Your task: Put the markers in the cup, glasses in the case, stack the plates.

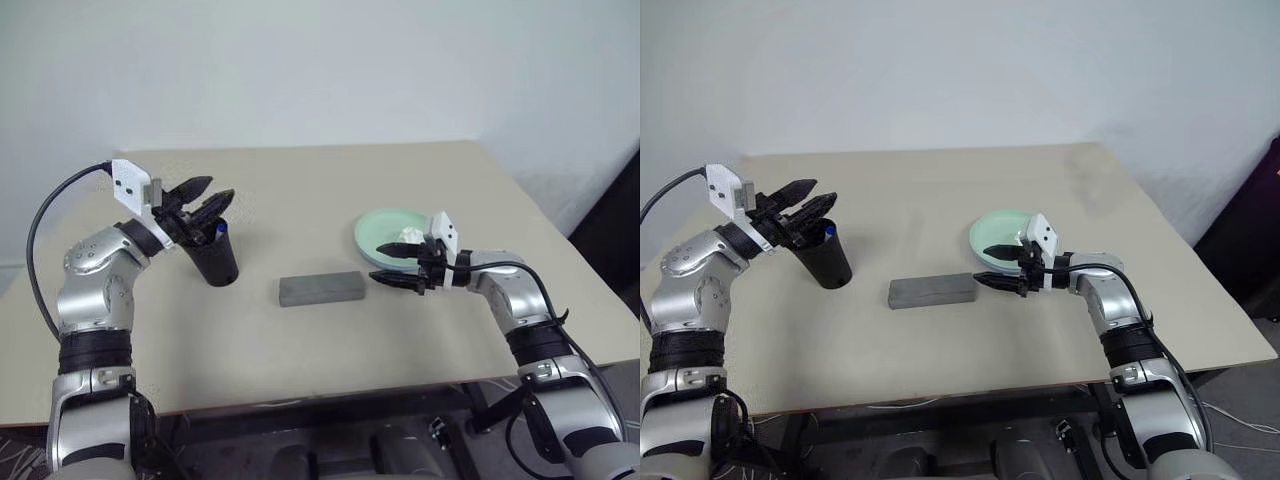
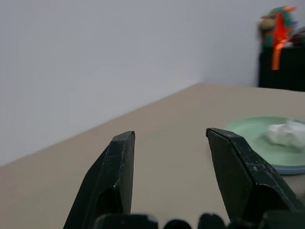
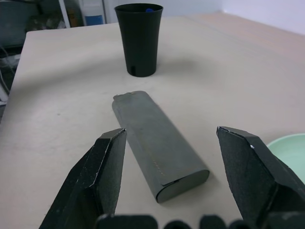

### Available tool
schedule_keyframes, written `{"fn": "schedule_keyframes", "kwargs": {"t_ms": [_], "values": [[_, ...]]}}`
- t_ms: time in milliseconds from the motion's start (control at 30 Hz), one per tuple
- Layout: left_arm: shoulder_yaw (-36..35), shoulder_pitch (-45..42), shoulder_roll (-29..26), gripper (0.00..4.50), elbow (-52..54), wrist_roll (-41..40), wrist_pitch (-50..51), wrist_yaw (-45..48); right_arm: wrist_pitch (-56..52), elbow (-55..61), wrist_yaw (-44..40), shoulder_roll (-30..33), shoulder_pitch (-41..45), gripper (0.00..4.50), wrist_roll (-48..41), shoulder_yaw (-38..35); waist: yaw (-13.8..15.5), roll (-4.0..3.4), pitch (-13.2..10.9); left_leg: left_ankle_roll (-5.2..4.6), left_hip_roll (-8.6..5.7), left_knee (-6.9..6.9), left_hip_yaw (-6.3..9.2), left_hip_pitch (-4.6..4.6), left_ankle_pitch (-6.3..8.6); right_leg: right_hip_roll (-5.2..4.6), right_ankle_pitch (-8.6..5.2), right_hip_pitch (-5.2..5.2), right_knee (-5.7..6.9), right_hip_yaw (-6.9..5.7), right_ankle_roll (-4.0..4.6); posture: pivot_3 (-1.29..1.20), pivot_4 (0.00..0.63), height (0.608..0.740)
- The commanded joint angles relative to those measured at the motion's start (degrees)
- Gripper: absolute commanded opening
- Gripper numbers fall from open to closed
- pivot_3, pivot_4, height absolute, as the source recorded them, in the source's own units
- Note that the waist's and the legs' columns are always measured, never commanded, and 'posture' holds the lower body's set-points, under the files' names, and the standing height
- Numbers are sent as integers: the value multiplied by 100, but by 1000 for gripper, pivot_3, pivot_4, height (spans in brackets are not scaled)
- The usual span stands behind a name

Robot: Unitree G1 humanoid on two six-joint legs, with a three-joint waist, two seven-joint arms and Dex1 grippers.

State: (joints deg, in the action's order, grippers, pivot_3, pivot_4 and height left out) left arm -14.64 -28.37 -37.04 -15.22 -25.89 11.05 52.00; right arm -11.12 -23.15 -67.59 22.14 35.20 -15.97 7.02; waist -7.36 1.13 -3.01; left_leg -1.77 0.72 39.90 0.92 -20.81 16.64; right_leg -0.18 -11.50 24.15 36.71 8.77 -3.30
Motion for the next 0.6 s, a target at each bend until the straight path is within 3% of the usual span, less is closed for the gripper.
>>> {"fn": "schedule_keyframes", "kwargs": {"t_ms": [33, 233, 600], "values": [[253, 433, 93, 2462, 1026, -87, 277, 0, 4, 92, 117, 11, 135, 3293, -119, -224, -1, -2, -1, 0, 1, -2, -2, 1, 0, 0, 0, 0, 0, 1, 0, 0, 0, 740], [663, 1095, 533, 2462, 1403, 406, 7, -422, -12, 118, 176, 125, 60, 3293, -84, -308, 3, -2, -1, 0, 1, -3, -1, 13, -1, 2, 0, -10, 2, 0, 2, 0, 0, 740], [655, 1798, 873, 2462, 483, 992, -1062, -935, 61, 19, 539, 543, -444, 3293, -29, -672, -1, -6, -1, 0, 0, -5, -5, 15, 0, 3, -2, -16, -9, 3, 3, 0, 0, 740]]}}
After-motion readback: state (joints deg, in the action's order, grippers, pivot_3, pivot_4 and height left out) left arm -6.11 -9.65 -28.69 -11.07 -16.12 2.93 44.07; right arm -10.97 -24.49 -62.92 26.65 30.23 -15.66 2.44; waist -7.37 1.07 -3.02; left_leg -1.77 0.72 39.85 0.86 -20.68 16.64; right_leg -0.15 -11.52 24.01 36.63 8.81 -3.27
